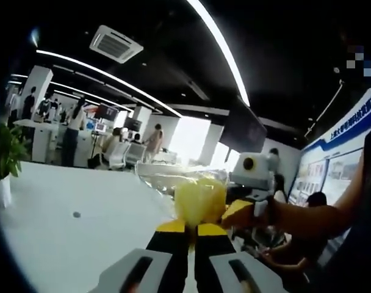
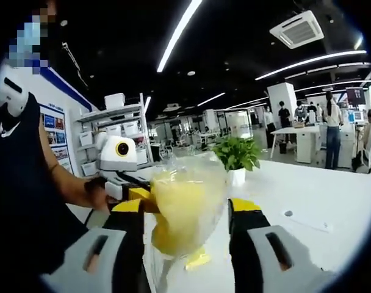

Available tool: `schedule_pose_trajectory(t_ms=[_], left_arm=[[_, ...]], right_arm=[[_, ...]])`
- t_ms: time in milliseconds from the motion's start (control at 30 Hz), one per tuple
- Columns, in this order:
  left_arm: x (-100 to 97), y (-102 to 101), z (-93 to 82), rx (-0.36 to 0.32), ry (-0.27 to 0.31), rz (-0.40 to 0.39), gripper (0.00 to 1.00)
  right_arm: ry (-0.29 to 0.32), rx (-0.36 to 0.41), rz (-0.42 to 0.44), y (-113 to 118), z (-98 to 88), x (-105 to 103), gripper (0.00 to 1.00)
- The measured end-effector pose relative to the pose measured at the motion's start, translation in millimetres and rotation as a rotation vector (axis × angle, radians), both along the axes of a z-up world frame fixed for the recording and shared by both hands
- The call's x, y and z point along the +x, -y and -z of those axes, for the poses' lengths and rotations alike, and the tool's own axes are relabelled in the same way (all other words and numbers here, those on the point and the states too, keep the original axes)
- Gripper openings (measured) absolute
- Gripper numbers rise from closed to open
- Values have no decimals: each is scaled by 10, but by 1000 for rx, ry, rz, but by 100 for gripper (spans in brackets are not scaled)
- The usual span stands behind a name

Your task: Compare the silicone blocks by pressing each to a similar depth, holding the contact briefly, and releasing to observe deformation and rebound differences across the visible hardness samples.

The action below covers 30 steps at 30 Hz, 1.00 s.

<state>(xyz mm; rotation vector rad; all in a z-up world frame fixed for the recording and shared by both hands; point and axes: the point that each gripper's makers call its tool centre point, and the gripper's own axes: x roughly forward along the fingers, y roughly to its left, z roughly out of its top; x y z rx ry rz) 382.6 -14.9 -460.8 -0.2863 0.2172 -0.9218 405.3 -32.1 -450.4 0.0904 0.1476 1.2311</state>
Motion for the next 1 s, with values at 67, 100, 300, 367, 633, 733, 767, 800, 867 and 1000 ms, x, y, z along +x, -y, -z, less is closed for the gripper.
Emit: schedule_pose_trajectory(t_ms=[67, 100, 300, 367, 633, 733, 767, 800, 867, 1000], left_arm=[[9, 14, 17, 3, -8, 4, 0], [9, 19, 19, 4, -11, 6, 0], [38, 13, 62, 27, -34, 2, 0], [41, 12, 94, 43, -41, 2, 0], [101, -10, 186, 29, -115, -8, 0], [170, -24, 280, 22, -183, -12, 0], [187, -24, 309, 19, -201, -12, 0], [214, -20, 349, 21, -216, -12, 0], [248, -6, 431, 17, -263, -13, 0], [314, 11, 590, 8, -338, -24, 0]], right_arm=[[22, 9, 46, 73, -17, 65, 86], [31, 3, 49, 93, -6, 63, 94], [56, -20, 97, 277, 21, 43, 96], [60, -14, 106, 317, 3, 37, 96], [75, 3, 149, 517, -33, 22, 97], [93, -13, 186, 646, 12, 39, 97], [94, -20, 201, 698, 42, 52, 97], [87, -16, 210, 760, 80, 55, 97], [100, -10, 231, 875, 117, 36, 97], [112, -9, 274, 1075, 217, 2, 97]])
